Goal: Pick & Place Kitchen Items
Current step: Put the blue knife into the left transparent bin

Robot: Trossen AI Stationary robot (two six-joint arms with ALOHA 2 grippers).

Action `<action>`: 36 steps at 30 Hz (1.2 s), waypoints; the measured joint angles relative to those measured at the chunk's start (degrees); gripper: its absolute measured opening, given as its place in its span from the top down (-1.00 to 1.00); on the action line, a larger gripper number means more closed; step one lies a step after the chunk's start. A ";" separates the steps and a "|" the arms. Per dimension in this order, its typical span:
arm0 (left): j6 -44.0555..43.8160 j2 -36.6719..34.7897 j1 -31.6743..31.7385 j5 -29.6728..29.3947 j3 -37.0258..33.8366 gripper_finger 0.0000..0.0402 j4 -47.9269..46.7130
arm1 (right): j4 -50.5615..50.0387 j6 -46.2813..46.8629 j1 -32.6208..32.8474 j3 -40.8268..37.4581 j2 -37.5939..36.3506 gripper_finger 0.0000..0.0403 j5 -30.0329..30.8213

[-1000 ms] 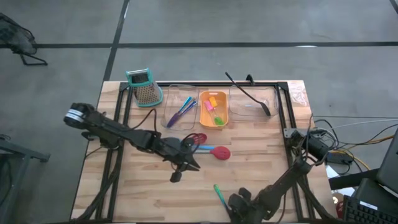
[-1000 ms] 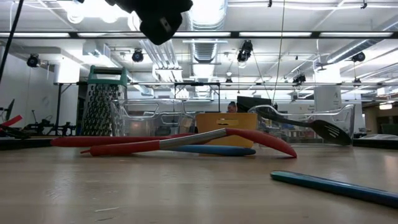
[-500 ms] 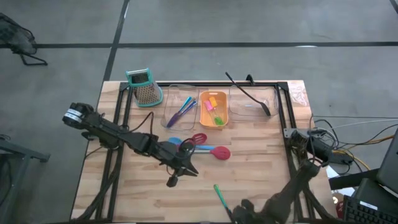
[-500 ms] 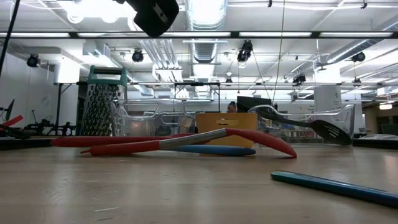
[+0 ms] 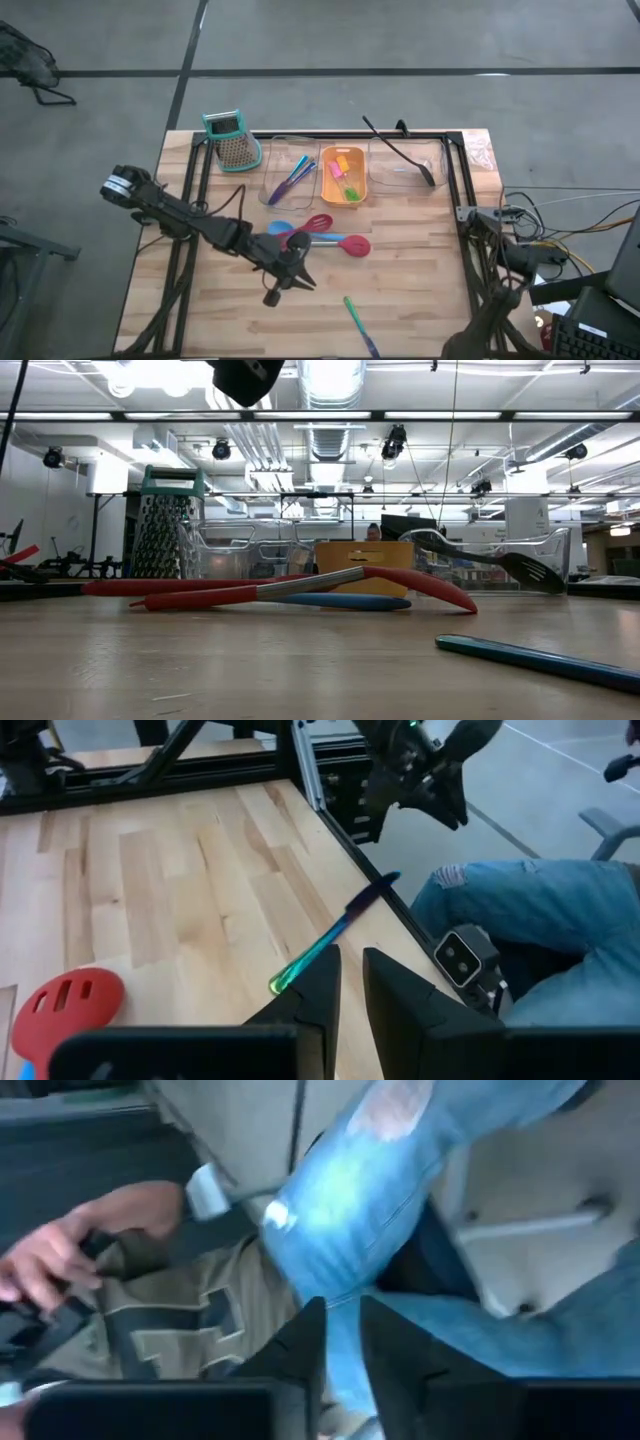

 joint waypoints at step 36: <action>5.82 0.02 -0.96 0.03 -0.22 0.76 2.12 | 18.52 7.19 0.04 8.04 13.33 -0.02 30.36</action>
